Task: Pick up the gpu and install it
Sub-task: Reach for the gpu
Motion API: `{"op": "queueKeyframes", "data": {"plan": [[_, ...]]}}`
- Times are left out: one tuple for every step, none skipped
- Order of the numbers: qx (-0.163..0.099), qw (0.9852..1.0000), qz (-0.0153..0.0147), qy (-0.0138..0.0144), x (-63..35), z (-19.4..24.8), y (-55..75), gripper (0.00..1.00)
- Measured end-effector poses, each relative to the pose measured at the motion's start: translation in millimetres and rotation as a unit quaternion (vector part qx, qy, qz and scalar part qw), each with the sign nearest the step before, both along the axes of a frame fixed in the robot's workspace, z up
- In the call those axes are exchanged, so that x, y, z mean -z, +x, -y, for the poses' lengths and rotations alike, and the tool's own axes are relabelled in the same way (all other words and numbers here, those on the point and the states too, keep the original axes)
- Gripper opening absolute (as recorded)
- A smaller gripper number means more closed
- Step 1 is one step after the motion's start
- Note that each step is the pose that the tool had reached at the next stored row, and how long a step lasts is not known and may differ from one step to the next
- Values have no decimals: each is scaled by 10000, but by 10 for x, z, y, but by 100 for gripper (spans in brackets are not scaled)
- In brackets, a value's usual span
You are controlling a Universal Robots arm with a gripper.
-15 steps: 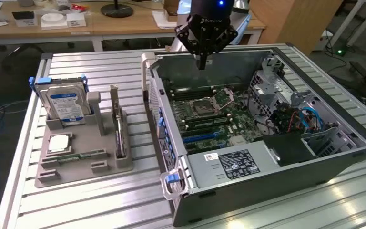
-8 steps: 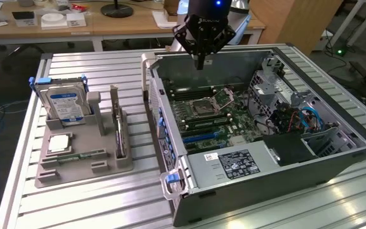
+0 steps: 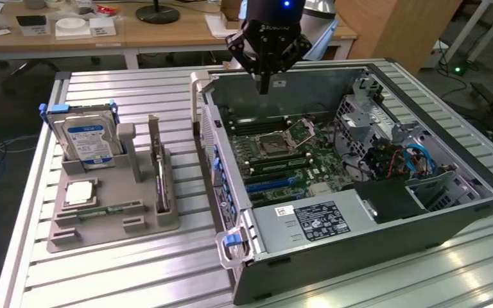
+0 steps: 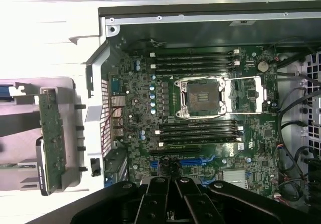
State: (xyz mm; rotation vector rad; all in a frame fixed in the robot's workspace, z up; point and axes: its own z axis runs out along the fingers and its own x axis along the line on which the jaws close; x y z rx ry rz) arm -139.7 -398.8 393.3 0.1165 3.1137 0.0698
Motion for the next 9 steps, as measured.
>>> {"op": "queueKeyframes", "data": {"plan": [[0, 10000, 0, 0, 0, 0, -13, 11], [0, 10000, 0, 0, 0, 0, -26, 11], [0, 10000, 0, 0, 0, 0, -38, 11], [0, 10000, 0, 0, 0, 0, -49, 11], [0, 10000, 0, 0, 0, 0, -60, 11], [1, 10000, 0, 0, 0, 0, -71, 11], [0, 10000, 0, 0, 0, 0, -82, 11], [0, 10000, 0, 0, 0, 0, -92, 11], [0, 10000, 0, 0, 0, 0, -102, 11]]}}
